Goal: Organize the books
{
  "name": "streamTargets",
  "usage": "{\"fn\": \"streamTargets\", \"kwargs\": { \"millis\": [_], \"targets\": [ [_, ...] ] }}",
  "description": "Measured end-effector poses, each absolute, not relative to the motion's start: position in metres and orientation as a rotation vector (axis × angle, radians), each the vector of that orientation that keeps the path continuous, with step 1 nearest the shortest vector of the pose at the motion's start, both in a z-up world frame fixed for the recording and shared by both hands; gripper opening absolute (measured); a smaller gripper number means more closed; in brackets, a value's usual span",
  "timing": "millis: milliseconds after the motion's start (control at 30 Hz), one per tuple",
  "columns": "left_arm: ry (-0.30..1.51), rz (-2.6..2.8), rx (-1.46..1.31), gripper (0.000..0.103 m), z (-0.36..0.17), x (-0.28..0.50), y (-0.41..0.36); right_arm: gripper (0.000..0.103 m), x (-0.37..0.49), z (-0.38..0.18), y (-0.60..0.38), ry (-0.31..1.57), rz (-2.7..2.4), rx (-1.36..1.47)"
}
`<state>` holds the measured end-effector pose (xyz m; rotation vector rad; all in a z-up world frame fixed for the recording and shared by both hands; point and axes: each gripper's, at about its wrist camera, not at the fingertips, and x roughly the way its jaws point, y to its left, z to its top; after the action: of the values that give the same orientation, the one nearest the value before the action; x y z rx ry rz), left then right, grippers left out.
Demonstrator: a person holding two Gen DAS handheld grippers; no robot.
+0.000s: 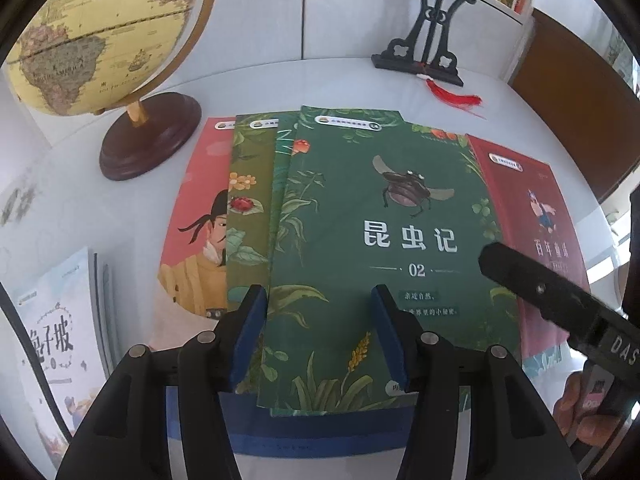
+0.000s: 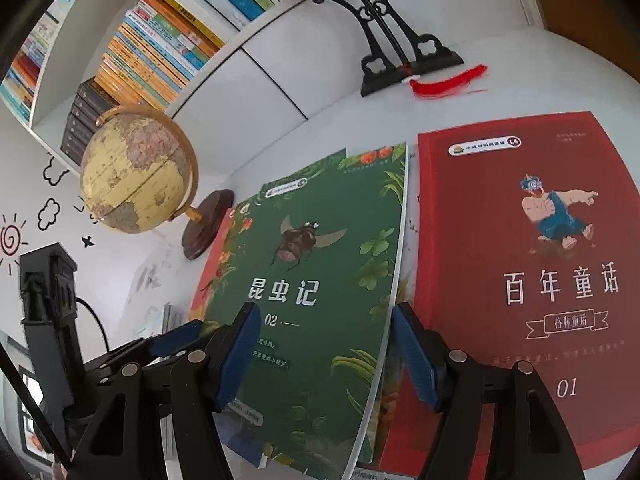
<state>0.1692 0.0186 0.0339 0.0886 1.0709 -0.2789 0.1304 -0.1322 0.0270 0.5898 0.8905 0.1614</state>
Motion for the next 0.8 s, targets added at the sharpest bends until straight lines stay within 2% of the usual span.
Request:
{"fn": "streamTargets", "kwargs": {
  "millis": [467,600,800],
  "targets": [
    [1.164,-0.284,0.017,0.051,0.03,0.11,0.036,0.068,0.113,0.027,-0.137,1.022,0.354,0.577],
    [1.166,-0.255,-0.118,0.051,0.025,0.125,0.053,0.065,0.109,0.019,-0.145,0.999,0.385,0.643],
    [1.152,-0.247,-0.242,0.051,0.018,0.129,0.057,0.066,0.104,0.02,-0.134,0.941,0.361,0.556]
  ]
}}
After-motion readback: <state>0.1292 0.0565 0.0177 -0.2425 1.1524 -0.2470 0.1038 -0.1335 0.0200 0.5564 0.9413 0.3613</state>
